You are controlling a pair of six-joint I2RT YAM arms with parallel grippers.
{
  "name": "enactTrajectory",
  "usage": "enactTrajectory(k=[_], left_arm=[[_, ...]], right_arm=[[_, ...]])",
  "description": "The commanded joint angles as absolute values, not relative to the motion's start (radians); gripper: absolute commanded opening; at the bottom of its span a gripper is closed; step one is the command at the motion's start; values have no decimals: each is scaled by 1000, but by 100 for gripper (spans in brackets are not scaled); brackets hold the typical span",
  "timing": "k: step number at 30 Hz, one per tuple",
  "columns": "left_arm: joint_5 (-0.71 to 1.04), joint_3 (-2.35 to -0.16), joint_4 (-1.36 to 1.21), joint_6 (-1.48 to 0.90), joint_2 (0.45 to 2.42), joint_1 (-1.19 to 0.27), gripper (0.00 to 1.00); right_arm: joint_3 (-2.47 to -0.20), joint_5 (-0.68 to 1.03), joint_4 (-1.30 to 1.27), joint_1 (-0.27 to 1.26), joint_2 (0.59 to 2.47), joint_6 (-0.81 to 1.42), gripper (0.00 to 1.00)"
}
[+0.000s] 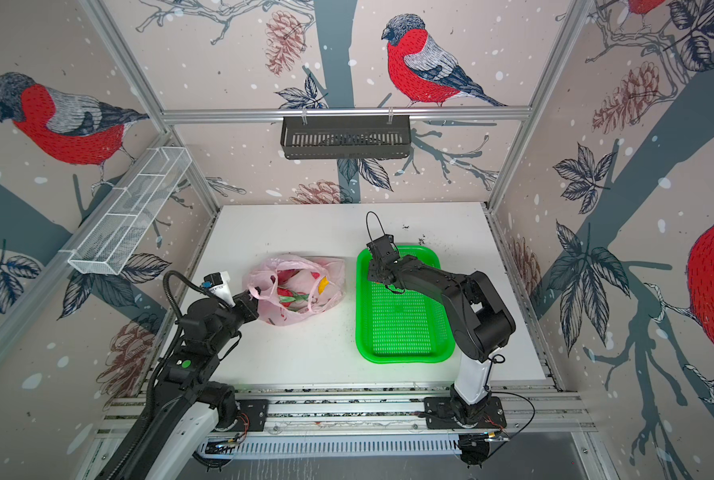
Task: Untie the knot of the plastic bag and take out the fruit
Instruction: 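Lower the orange into the green basket and open the right gripper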
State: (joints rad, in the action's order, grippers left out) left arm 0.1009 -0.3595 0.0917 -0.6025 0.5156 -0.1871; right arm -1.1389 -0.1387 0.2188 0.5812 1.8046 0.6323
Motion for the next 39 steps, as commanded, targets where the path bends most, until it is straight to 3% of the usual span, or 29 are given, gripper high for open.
enactTrajectory(k=[1,7,23,39], left_arm=[[89,-359,81,-601,514,-187,0],[89,-357,80,-600,515,-187,0],[88,-354,77,-600,517,-187,0],[95,-348,64,-603,523,-187,0]], right_arm=[[-1131,-130,186,581,1810,647,25],[-1121,-132,186,580,1815,653,30],[-1117,-151,196,580,1819,664,62],[-1141,-171,222,586,1790,658,76]])
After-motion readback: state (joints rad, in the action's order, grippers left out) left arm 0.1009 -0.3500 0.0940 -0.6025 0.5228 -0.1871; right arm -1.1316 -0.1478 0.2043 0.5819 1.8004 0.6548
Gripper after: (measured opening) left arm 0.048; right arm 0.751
